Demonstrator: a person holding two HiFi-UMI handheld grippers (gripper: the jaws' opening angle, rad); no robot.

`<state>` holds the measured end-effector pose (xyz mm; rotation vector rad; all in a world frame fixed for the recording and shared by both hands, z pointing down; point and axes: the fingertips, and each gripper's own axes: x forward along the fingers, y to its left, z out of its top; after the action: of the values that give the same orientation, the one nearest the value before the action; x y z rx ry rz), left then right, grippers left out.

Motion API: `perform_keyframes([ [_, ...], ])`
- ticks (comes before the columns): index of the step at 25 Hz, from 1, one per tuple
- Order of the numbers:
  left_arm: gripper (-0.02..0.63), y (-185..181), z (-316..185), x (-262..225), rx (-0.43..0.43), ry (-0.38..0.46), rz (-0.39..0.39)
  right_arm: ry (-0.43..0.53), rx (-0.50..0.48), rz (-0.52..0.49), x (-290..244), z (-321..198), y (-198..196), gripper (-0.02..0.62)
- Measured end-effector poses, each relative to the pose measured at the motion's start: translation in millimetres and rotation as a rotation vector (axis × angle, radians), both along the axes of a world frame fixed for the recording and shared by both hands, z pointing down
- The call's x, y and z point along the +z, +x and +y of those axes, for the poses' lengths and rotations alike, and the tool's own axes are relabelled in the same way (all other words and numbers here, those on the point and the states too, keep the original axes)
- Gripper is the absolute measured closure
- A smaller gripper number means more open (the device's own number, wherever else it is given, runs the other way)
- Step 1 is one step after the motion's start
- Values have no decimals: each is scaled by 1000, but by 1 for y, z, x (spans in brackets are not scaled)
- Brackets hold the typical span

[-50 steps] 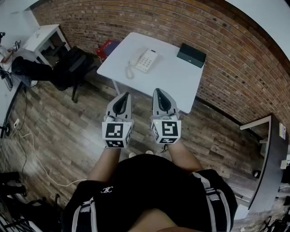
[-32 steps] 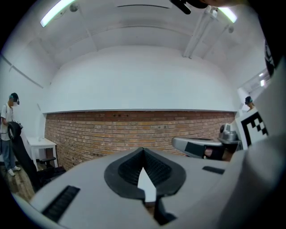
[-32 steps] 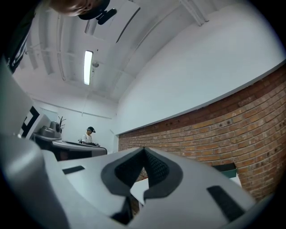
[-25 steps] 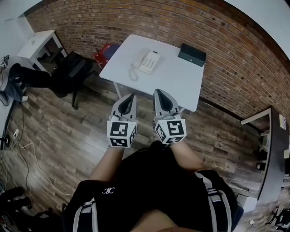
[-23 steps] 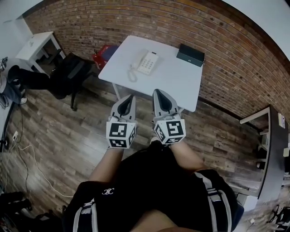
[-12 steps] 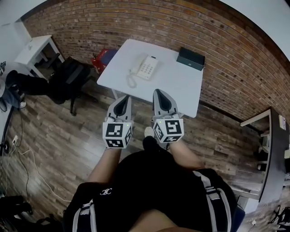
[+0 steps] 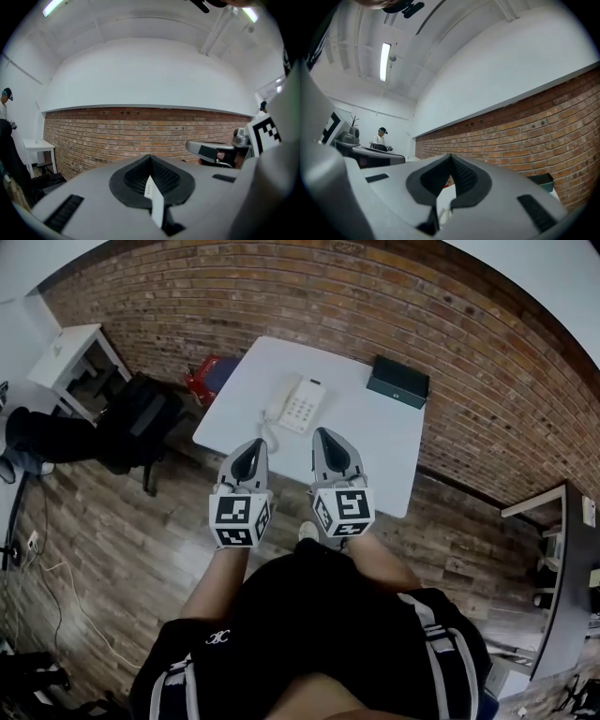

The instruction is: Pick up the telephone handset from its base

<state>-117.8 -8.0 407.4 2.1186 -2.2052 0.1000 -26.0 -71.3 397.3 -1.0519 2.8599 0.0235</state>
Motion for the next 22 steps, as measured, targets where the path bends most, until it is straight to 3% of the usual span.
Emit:
perform_keyframes([
  [16, 612, -42, -143, 41, -117, -172, 37, -71, -105, 27, 19, -152, -39, 597],
  [22, 612, -37, -168, 64, -75, -254, 26, -133, -127, 20, 33, -166, -45, 597],
])
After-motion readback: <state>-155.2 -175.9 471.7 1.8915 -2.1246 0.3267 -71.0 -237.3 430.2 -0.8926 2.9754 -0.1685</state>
